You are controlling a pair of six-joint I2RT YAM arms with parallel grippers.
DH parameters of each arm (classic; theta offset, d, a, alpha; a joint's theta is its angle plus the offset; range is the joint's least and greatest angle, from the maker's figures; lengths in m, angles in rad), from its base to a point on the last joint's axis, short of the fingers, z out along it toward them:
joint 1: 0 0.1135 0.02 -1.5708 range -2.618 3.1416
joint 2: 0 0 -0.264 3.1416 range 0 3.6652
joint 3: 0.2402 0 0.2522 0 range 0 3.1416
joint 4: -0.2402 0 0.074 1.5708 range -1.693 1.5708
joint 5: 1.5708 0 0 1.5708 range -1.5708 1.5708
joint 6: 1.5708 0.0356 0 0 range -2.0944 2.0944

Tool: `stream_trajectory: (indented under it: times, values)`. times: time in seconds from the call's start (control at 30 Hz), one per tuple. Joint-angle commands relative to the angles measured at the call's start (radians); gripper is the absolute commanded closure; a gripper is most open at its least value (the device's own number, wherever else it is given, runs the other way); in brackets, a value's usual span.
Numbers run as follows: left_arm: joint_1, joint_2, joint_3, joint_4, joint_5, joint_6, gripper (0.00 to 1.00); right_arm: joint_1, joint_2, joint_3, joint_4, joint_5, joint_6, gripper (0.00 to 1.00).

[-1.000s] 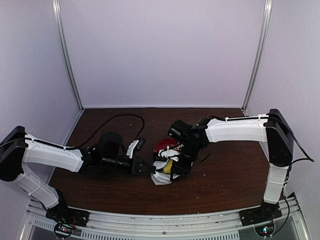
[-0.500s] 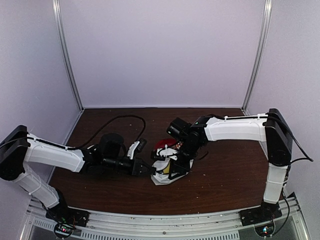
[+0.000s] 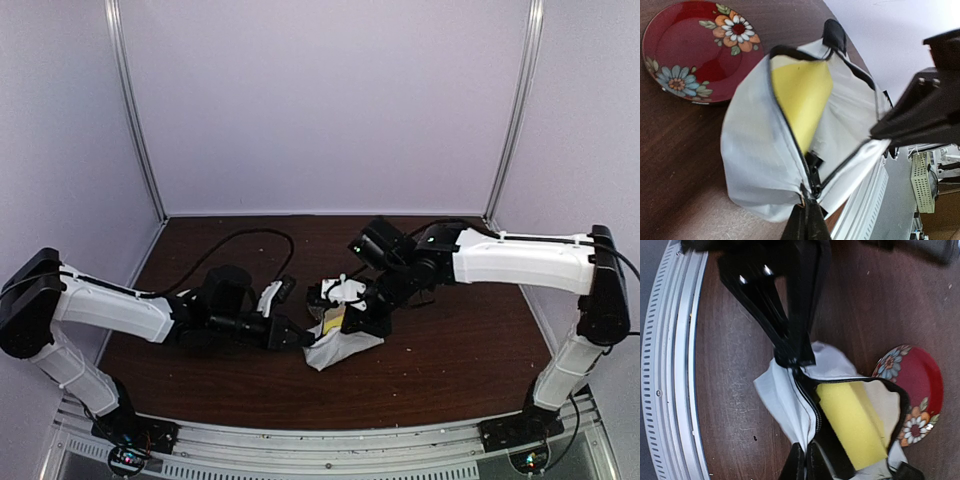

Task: Sort the hair-cutting tools

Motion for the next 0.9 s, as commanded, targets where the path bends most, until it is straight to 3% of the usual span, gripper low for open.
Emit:
stream_trajectory:
  times: [0.0, 0.1, 0.2, 0.37, 0.47, 0.67, 0.87]
  values:
    - [0.004, 0.031, 0.03, -0.037, 0.003, 0.014, 1.0, 0.075, -0.178, -0.057, 0.113, 0.267, -0.016, 1.0]
    - [0.004, 0.029, 0.035, -0.03, 0.006, 0.011, 1.0, 0.14, -0.206, -0.141, 0.195, 0.419, -0.056, 1.0]
    - [0.004, -0.005, 0.02, -0.034, -0.032, 0.006, 1.0, 0.147, -0.178, -0.161, 0.168, 0.4, -0.051, 0.98]
    - [0.004, -0.099, -0.001, -0.066, -0.07, 0.022, 1.0, 0.116, -0.188, -0.147, 0.088, 0.277, -0.014, 0.53]
    - [0.003, -0.14, -0.011, -0.086, -0.058, 0.044, 1.0, 0.043, -0.225, -0.09, 0.041, 0.121, 0.039, 0.43]
    - [-0.004, -0.254, -0.092, -0.057, -0.077, 0.046, 1.0, -0.081, -0.156, 0.037, -0.034, -0.193, 0.243, 0.41]
    - [-0.005, -0.255, -0.089, -0.093, -0.063, 0.026, 1.0, -0.07, -0.027, 0.081, -0.039, -0.482, 0.368, 0.54]
